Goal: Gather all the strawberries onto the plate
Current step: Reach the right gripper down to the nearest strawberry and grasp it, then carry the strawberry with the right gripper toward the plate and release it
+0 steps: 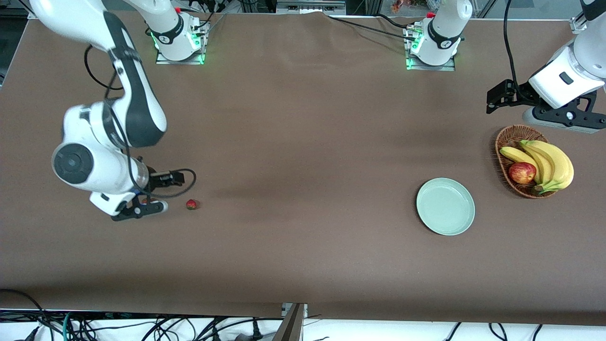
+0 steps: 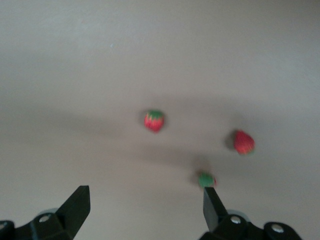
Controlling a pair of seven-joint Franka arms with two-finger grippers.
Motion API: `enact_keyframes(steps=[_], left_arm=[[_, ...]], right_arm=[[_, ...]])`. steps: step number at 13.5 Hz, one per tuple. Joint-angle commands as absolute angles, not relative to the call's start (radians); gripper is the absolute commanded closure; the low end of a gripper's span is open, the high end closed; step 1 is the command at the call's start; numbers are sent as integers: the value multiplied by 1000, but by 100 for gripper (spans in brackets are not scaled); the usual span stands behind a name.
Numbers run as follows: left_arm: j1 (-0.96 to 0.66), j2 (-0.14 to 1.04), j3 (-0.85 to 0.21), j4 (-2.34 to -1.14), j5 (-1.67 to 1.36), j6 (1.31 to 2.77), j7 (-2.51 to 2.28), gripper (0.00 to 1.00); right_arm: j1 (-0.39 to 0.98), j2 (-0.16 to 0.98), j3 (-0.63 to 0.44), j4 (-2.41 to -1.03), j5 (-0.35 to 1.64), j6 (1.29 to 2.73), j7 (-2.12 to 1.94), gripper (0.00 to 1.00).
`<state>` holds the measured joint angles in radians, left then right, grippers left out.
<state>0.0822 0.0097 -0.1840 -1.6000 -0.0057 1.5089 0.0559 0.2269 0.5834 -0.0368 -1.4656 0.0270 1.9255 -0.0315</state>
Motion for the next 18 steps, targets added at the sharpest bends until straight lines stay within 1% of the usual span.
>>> enact_keyframes(steps=[1, 4, 5, 10, 11, 12, 13, 14, 17, 18], left_arm=[[89, 12, -190, -1583, -29, 1502, 54, 0], [89, 12, -190, -1583, -29, 1502, 54, 0], [89, 12, -190, -1583, -29, 1502, 54, 0], [89, 12, -190, -1583, -29, 1502, 54, 0], [89, 12, -190, -1583, -29, 1502, 54, 0], [89, 12, -190, -1583, -29, 1502, 54, 0], [89, 12, -190, -1583, -29, 1500, 54, 0], [89, 12, -190, -1583, -29, 1500, 54, 0], [89, 12, -189, -1583, -29, 1500, 54, 0], [89, 12, -189, -1583, -29, 1500, 54, 0]], right_arm=[[230, 672, -40, -1462, 41, 2028, -37, 0], [230, 718, -40, -1563, 44, 2201, -40, 0], [230, 730, -40, -1584, 44, 2238, -43, 0], [230, 739, -40, -1612, 46, 2250, -43, 0], [230, 739, -40, -1617, 46, 2253, -43, 5], [229, 739, -40, -1618, 46, 2255, -43, 25], [229, 739, -40, -1617, 46, 2255, -43, 42], [229, 739, -40, -1617, 46, 2255, -43, 57], [232, 739, -40, -1615, 46, 2255, -40, 90], [232, 739, -40, -1615, 46, 2253, -40, 100]])
